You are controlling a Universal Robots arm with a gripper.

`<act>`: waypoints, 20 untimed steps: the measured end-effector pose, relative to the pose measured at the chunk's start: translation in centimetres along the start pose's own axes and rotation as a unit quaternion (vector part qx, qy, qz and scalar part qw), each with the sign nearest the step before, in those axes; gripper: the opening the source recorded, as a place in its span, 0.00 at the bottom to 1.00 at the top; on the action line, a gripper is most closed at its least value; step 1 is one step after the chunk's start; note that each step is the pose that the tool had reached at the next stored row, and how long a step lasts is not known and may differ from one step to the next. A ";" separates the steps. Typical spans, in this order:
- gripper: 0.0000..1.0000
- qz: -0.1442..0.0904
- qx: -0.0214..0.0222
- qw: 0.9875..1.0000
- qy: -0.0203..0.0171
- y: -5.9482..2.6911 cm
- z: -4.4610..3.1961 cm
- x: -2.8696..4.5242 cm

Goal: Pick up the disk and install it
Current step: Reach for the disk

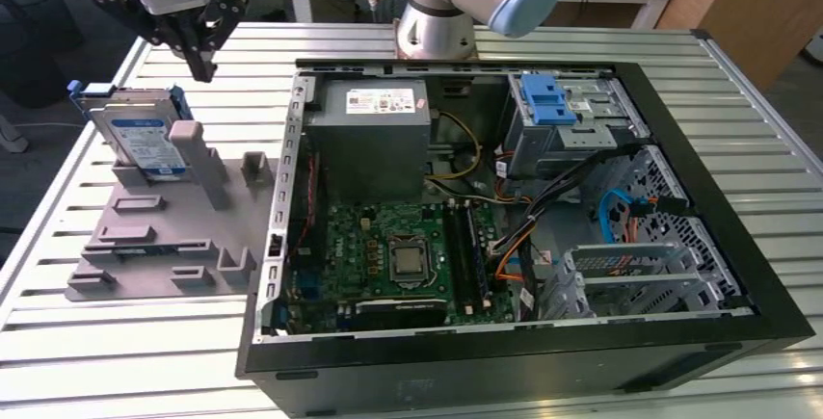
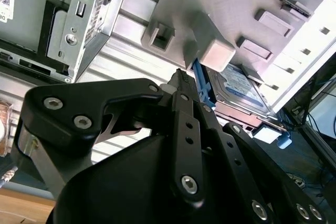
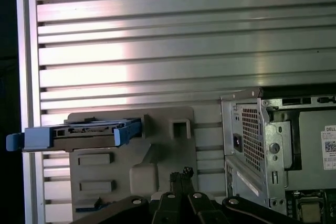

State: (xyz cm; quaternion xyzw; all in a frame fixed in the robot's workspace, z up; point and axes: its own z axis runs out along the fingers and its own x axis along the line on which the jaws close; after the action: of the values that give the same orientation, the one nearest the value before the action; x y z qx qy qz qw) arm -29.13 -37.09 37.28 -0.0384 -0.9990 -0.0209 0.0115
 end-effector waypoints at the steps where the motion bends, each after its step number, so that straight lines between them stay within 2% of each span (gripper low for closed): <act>1: 0.11 0.000 0.000 1.000 0.000 0.04 0.02 0.11; 20: 0.11 0.000 0.000 1.000 0.000 0.52 0.47 2.39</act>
State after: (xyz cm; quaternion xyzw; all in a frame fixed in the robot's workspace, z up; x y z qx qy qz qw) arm -31.48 -36.37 36.89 -0.0384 -0.9990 -0.0209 0.0120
